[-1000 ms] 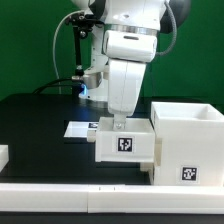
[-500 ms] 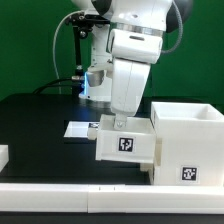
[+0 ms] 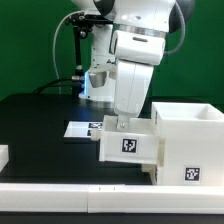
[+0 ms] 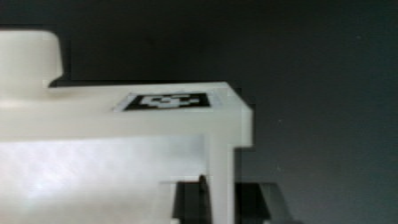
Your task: Assemble drawer
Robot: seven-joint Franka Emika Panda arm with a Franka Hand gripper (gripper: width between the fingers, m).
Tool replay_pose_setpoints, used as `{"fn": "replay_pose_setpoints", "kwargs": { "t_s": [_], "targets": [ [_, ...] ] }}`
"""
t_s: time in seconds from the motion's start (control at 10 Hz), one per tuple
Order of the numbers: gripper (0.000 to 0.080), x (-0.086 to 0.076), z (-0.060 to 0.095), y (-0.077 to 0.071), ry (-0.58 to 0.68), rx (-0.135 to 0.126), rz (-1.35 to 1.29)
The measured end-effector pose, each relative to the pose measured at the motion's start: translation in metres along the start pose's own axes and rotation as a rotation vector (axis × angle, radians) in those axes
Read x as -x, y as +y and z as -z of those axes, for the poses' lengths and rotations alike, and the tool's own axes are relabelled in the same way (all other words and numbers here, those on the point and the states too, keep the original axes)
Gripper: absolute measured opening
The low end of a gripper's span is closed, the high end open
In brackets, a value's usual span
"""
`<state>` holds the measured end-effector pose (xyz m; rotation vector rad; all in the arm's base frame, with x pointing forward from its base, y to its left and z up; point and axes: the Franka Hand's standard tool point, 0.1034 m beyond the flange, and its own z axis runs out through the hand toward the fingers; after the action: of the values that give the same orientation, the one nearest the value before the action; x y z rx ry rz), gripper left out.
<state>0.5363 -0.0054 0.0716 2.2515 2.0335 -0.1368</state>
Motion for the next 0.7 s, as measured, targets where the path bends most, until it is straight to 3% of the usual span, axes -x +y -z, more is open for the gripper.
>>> {"fn": "replay_pose_setpoints", "kwargs": {
  "t_s": [0.7],
  "targets": [
    [0.0039, -0.0069, 0.0016, 0.0003, 0.005, 0.003, 0.013]
  ]
}}
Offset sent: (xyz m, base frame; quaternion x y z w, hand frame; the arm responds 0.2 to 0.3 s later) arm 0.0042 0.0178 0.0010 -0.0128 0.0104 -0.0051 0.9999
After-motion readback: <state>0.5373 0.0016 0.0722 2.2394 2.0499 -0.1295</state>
